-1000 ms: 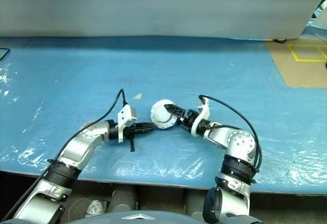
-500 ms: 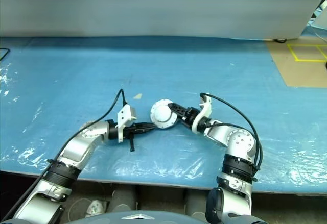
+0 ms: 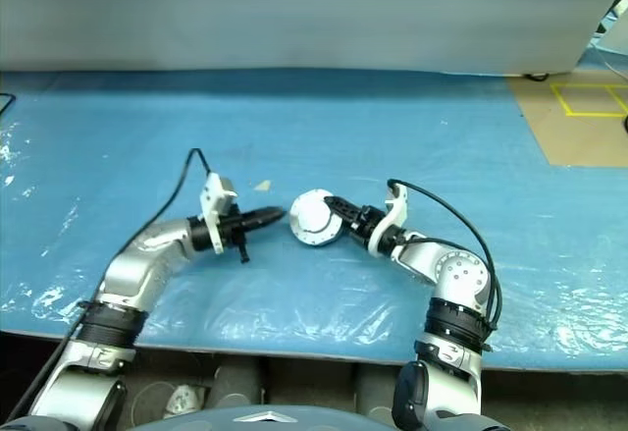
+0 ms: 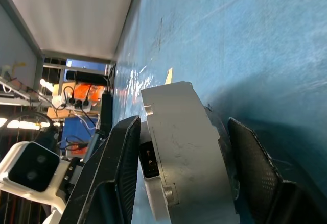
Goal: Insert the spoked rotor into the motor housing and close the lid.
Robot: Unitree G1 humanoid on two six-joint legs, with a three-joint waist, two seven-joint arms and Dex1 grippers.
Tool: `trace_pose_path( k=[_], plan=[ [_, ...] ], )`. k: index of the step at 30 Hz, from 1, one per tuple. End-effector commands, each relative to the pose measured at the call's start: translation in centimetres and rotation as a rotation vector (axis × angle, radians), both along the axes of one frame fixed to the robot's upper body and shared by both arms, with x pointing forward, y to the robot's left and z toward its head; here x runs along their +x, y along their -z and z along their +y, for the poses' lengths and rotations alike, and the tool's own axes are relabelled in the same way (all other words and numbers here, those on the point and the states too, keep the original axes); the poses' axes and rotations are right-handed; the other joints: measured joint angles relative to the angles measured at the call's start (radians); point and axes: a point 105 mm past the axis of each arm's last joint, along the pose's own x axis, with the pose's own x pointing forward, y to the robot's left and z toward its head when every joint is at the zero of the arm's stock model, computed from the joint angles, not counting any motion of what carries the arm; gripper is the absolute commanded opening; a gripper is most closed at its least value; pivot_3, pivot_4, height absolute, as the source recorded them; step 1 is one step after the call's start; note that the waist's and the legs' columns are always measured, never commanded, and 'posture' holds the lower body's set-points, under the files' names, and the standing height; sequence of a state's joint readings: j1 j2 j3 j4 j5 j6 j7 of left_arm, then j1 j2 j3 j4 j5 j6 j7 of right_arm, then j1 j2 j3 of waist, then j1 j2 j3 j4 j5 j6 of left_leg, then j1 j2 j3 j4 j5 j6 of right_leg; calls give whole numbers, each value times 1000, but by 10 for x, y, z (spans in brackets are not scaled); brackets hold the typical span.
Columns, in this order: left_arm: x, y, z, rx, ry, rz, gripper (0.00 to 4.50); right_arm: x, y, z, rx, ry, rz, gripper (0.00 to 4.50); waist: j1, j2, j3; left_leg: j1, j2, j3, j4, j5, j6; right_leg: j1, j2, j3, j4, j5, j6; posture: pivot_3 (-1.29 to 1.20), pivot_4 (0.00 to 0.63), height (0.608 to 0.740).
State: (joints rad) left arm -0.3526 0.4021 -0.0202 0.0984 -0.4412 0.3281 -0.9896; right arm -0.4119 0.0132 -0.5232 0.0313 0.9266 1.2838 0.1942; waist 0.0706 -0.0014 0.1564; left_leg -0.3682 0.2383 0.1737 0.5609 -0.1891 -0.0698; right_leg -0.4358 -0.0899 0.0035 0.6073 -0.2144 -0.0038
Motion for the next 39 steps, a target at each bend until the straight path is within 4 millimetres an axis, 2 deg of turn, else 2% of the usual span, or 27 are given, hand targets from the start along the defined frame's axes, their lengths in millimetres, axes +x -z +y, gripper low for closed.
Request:
trace_pose_path(
  k=[1, 7, 13, 17, 21, 27, 31, 39],
  plan=[
    [2, -19, 12, -54, -34, -27, 0, 8, -23, -2, 74, 30, -79, 2320, 0, 0, 0, 0, 0, 0, 0, 0, 0, 0, 0, 0, 0, 0, 0, 0, 150, 740],
    [-2, -14, 12, -64, -32, -3, 0, 15, -26, -5, 123, 81, -65, 2320, 0, 0, 0, -1, 0, 0, 0, 0, 0, -1, 0, 0, 0, 0, 0, 0, 150, 740],
    [-8, -7, -5, -115, -6, 60, 0, 22, -47, -8, 285, 126, -78, 2320, 0, 1, 1, -1, 0, 0, 0, 0, 0, -1, 0, 0, 0, 0, 0, 0, 150, 740],
    [-6, -14, -10, -222, -24, 79, 0, 24, -60, -13, 364, 148, -97, 2320, 0, 0, 1, -1, 0, 0, 0, 0, 0, -1, 0, 0, 0, 2, 3, 0, 150, 740],
    [-5, -24, -14, -338, -25, 106, 924, 25, -64, -15, 409, 162, -98, 2320, 0, 0, 1, -2, 0, 0, 0, 0, 0, -1, 0, 0, 0, 2, 3, 0, 150, 740],
    [-5, -39, -21, -487, -19, 148, 3084, 23, -71, -11, 457, 138, -105, 2320, 0, 0, 1, -3, 0, 0, 0, 0, 0, -2, 0, 0, 0, 2, 4, 0, 150, 740],
    [-1, -37, -26, -507, -34, 192, 4482, 22, -74, -7, 474, 124, -109, 2320, 0, 0, 1, -3, 0, 0, 0, 0, 0, -2, 0, 0, 0, 2, 4, 0, 150, 740],
    [4, -33, -38, -539, -27, 271, 4482, 12, -85, 3, 490, 48, -154, 2320, 0, 0, 1, -3, 0, -1, 0, 0, 0, -2, 0, 0, 0, 3, 5, 0, 150, 740]
  ],
)
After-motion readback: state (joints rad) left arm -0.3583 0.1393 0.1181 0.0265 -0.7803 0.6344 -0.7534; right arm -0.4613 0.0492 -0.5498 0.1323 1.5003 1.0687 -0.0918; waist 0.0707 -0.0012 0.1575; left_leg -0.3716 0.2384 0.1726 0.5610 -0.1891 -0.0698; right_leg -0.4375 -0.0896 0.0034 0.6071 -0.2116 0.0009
